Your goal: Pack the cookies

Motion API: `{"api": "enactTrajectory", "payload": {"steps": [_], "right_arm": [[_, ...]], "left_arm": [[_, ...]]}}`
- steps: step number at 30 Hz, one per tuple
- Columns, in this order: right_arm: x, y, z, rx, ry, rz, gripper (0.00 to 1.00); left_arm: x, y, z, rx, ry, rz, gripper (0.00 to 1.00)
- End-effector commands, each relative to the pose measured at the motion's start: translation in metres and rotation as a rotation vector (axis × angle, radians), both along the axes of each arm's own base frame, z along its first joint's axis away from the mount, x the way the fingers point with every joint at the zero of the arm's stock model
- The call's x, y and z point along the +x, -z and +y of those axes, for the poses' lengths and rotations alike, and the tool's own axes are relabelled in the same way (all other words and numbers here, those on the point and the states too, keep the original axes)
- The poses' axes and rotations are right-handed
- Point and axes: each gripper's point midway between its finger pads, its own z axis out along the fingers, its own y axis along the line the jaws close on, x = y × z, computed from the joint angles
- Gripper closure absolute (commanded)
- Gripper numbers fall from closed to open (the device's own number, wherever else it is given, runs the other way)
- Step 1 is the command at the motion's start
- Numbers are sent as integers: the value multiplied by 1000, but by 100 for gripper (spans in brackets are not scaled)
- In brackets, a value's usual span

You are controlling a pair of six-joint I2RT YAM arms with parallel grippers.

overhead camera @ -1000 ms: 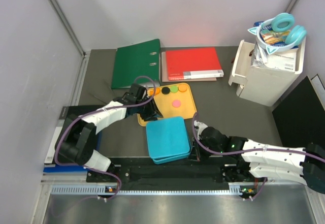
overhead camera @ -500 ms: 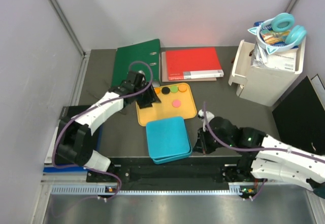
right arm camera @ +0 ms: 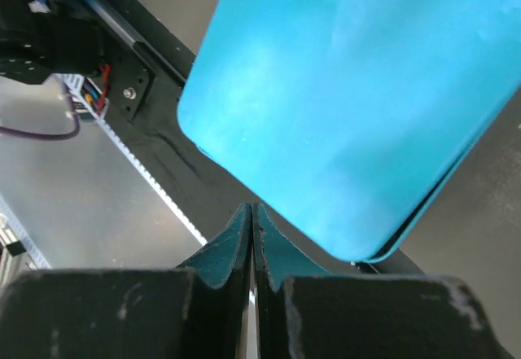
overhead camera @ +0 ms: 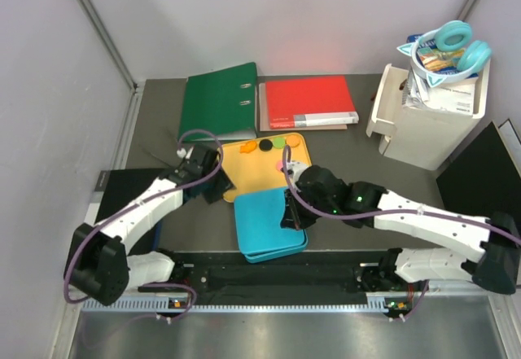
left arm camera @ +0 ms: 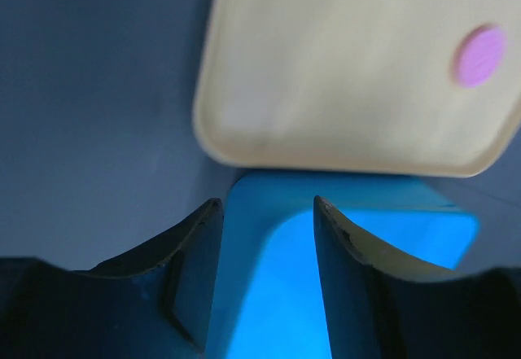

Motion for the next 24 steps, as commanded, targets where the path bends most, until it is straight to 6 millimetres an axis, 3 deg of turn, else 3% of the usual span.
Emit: {"api": "enactTrajectory", "payload": {"steps": [1,5,9,15,24], "right_arm": [[7,-8,28,68,-62,-44,100],[16,14,27,36,-49,-14,100],[23,38,14,-10,-4,31,100],[17,66,-12,-73,36,70,100],[14,81,-37,-111,110,89,100]], "left_arm": [[-35,5,7,-40,-68,29,47],[-48,8,15,-21,-73,40,47],[-57,12,14,-33,-54,56,47],[-62,20,9,-44,-33,72,48],[-61,24,0,-51,-5,83,48]]}}
